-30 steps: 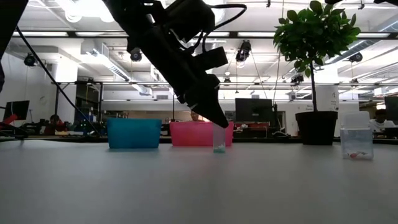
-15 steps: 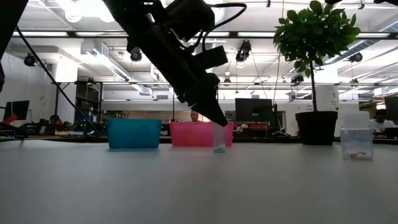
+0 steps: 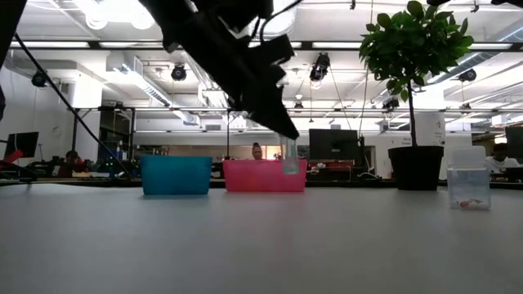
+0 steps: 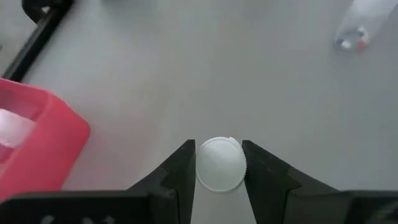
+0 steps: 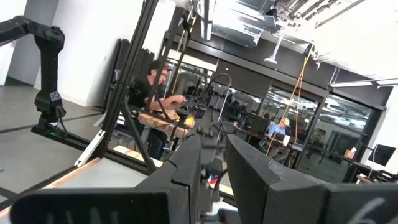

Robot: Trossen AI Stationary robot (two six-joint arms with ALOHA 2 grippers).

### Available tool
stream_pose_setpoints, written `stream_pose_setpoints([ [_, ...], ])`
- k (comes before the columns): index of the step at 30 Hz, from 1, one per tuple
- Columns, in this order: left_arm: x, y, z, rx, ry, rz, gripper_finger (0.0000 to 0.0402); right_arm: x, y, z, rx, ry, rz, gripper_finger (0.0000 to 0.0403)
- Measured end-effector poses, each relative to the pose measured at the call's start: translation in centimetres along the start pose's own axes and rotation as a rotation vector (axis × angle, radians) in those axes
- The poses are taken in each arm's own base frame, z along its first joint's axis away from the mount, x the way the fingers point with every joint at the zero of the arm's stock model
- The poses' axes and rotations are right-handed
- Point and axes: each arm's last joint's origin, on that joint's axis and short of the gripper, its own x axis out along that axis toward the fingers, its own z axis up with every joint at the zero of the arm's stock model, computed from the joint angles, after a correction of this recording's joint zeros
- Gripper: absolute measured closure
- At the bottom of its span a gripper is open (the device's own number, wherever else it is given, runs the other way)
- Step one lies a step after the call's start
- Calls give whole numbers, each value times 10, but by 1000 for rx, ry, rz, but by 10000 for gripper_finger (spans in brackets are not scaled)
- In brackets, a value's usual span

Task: Pick and place medicine bottles into bin by pill shape (circle, oval)
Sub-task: Put the blue tablet bottle into the blue bin

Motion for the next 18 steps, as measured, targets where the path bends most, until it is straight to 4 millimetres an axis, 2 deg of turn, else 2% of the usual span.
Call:
stream_pose_setpoints([
  [9,-31,10,15,-14,-43,7,305,1,-1,-2,3,34,-44,337],
  [18,-75,28,17,9,27,121,305,1,0,-2,-12,24,-23,337],
])
